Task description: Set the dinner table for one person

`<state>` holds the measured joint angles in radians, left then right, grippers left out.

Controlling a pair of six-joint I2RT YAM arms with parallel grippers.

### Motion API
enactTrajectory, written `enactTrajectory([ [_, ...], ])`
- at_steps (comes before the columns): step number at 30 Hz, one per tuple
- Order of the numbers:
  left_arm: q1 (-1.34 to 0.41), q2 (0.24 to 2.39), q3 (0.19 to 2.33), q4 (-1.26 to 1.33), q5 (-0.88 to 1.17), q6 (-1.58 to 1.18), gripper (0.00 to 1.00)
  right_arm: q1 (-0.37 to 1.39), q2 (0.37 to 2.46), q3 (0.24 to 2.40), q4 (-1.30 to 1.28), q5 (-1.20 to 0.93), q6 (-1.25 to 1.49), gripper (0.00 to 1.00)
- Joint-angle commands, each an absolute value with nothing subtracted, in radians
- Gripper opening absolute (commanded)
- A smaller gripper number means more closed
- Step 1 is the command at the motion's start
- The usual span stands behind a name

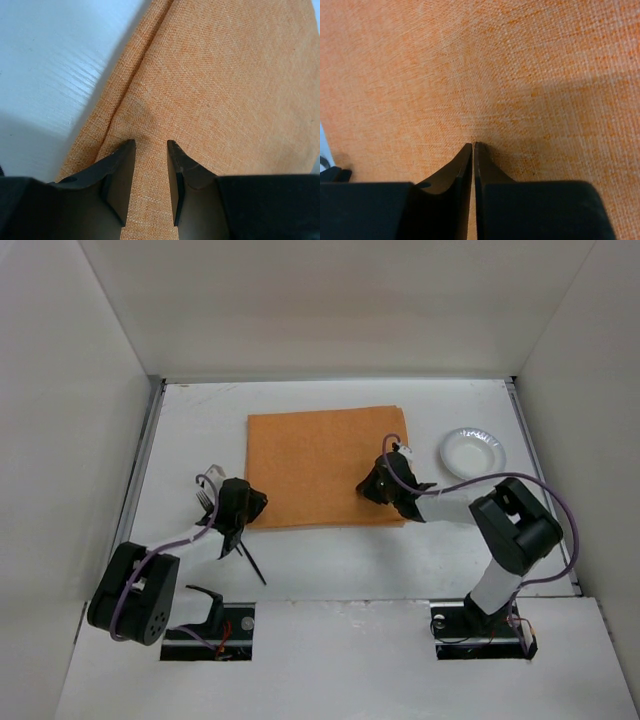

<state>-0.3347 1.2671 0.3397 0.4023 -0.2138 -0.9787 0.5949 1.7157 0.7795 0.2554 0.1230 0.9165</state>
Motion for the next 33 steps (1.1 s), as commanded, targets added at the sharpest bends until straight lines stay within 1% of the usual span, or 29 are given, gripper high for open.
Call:
enactTrajectory([
  [1, -0.341, 1.226, 0.342, 0.403, -0.238, -0.963, 0.29, 0.62, 1.62, 0.764, 0.259, 0.136, 0.908, 0.17],
  [2, -0.353, 1.21, 0.342, 0.403, -0.239, -0.963, 0.29, 0.625, 1.583, 0.767, 0.256, 0.144, 0.893, 0.21],
  [4, -0.384, 1.184, 0.342, 0.405, -0.245, -0.966, 0.29, 0.639, 1.507, 0.759, 0.239, 0.178, 0.873, 0.27],
  [6, -0.416, 1.164, 0.357, 0.394, -0.255, -0.96, 0.29, 0.651, 1.441, 0.736, 0.218, 0.216, 0.861, 0.29],
  [9, -0.467, 1.167, 0.376, 0.394, -0.256, -0.96, 0.29, 0.656, 1.396, 0.681, 0.213, 0.227, 0.876, 0.28],
  [11, -0.508, 1.19, 0.391, 0.4, -0.267, -0.965, 0.29, 0.671, 1.388, 0.631, 0.215, 0.241, 0.906, 0.23],
  [13, -0.55, 1.233, 0.414, 0.397, -0.284, -0.957, 0.29, 0.686, 1.399, 0.585, 0.216, 0.253, 0.933, 0.22],
  [19, -0.504, 1.307, 0.385, 0.416, -0.278, -0.969, 0.29, 0.774, 1.474, 0.519, 0.232, 0.278, 1.022, 0.18],
  [24, -0.447, 1.25, 0.347, 0.41, -0.272, -0.963, 0.29, 0.855, 1.419, 0.471, 0.213, 0.35, 1.078, 0.18],
  [28, -0.424, 1.252, 0.348, 0.402, -0.264, -0.951, 0.29, 0.857, 1.358, 0.483, 0.155, 0.35, 1.072, 0.24],
  [31, -0.39, 1.246, 0.342, 0.41, -0.223, -0.948, 0.29, 0.857, 1.301, 0.508, 0.103, 0.368, 1.034, 0.33],
  [33, -0.383, 1.209, 0.337, 0.407, -0.222, -0.95, 0.29, 0.857, 1.228, 0.52, 0.068, 0.382, 1.0, 0.39],
])
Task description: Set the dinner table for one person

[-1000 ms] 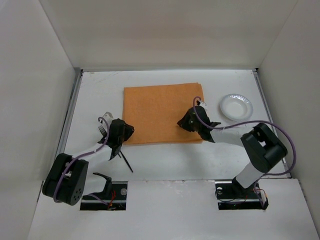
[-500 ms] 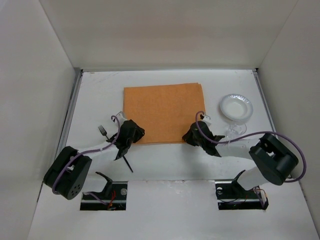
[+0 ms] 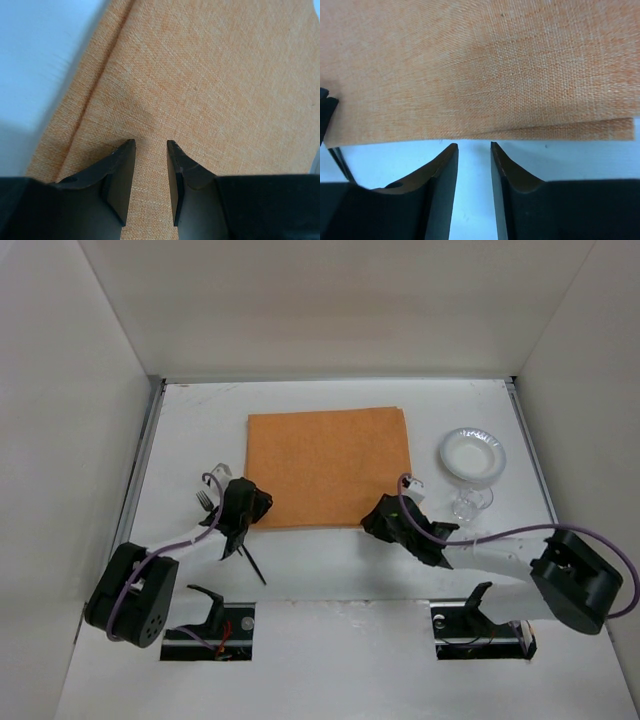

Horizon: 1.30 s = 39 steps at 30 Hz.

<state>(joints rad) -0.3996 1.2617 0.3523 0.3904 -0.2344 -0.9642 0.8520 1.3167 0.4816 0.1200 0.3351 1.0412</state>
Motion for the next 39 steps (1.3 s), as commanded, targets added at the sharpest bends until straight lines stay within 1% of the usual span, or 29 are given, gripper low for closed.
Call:
enactTrajectory([
  [1, -0.39, 1.181, 0.341, 0.399, -0.227, -0.946, 0.29, 0.857, 1.186, 0.528, 0.045, 0.388, 0.977, 0.41],
  [4, -0.416, 1.111, 0.362, 0.373, -0.23, -0.922, 0.29, 0.828, 1.034, 0.551, -0.055, 0.417, 0.916, 0.47],
  [6, -0.449, 1.085, 0.38, 0.357, -0.236, -0.913, 0.29, 0.779, 0.922, 0.564, -0.135, 0.457, 0.879, 0.48],
  [7, -0.473, 1.078, 0.393, 0.353, -0.241, -0.91, 0.29, 0.753, 0.87, 0.571, -0.178, 0.477, 0.868, 0.44],
  [11, -0.547, 1.103, 0.442, 0.354, -0.245, -0.861, 0.29, 0.555, 0.738, 0.612, -0.342, 0.499, 0.813, 0.14],
  [12, -0.559, 1.114, 0.445, 0.359, -0.253, -0.85, 0.29, 0.5, 0.727, 0.626, -0.372, 0.483, 0.793, 0.1],
  [13, -0.571, 1.127, 0.449, 0.368, -0.267, -0.839, 0.29, 0.451, 0.72, 0.636, -0.392, 0.471, 0.776, 0.08],
  [15, -0.584, 1.141, 0.448, 0.38, -0.279, -0.827, 0.29, 0.375, 0.712, 0.655, -0.432, 0.463, 0.746, 0.07],
  [17, -0.59, 1.137, 0.437, 0.387, -0.285, -0.802, 0.29, 0.305, 0.713, 0.663, -0.446, 0.486, 0.712, 0.1],
  [18, -0.594, 1.131, 0.427, 0.396, -0.293, -0.787, 0.29, 0.256, 0.722, 0.669, -0.448, 0.498, 0.698, 0.13],
  [22, -0.628, 1.127, 0.408, 0.42, -0.331, -0.767, 0.29, 0.116, 0.829, 0.716, -0.349, 0.444, 0.707, 0.36],
  [25, -0.651, 1.152, 0.419, 0.425, -0.342, -0.746, 0.29, 0.041, 0.946, 0.796, -0.25, 0.416, 0.703, 0.48],
  [27, -0.659, 1.163, 0.414, 0.431, -0.342, -0.753, 0.3, -0.017, 1.011, 0.833, -0.155, 0.39, 0.693, 0.53],
  [29, -0.666, 1.177, 0.411, 0.455, -0.339, -0.756, 0.31, -0.089, 1.069, 0.86, -0.111, 0.359, 0.704, 0.54],
  [31, -0.677, 1.192, 0.41, 0.474, -0.337, -0.753, 0.33, -0.171, 1.129, 0.879, -0.098, 0.284, 0.753, 0.54],
  [36, -0.703, 1.19, 0.414, 0.483, -0.318, -0.755, 0.39, -0.326, 1.232, 0.795, 0.034, 0.164, 0.847, 0.54],
  [39, -0.711, 1.187, 0.403, 0.509, -0.322, -0.749, 0.42, -0.375, 1.308, 0.785, 0.063, 0.104, 0.851, 0.54],
])
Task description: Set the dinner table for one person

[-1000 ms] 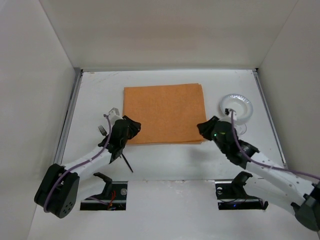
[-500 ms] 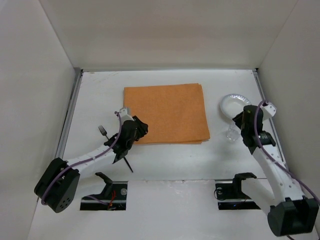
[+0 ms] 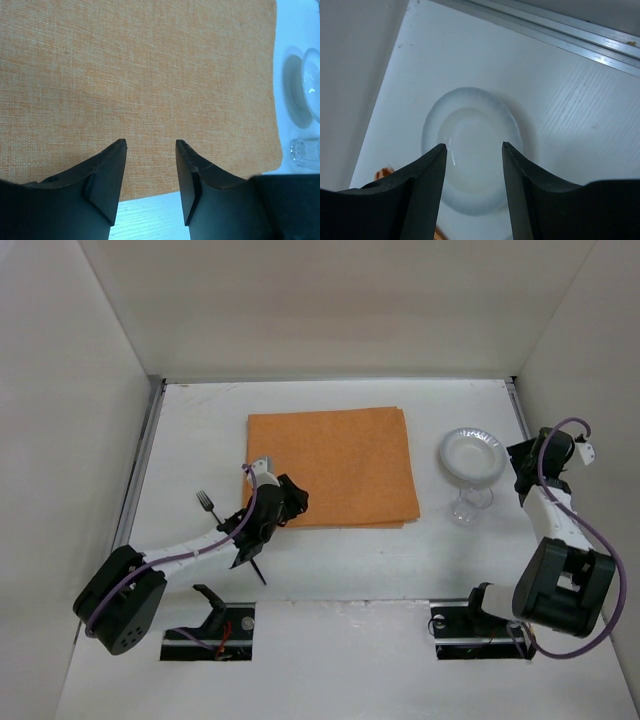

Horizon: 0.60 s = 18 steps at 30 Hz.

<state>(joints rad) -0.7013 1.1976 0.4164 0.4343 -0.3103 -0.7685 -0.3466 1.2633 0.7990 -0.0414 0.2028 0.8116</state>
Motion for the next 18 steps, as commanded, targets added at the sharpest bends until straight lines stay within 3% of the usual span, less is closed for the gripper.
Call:
enactTrajectory([
  [1, -0.703, 1.187, 0.4, 0.512, -0.316, -0.755, 0.42, -0.381, 1.327, 0.782, 0.07, 0.094, 0.851, 0.54],
  [18, -0.705, 1.201, 0.403, 0.517, -0.287, -0.776, 0.44, -0.404, 1.525, 0.673, 0.229, 0.0, 0.933, 0.57],
])
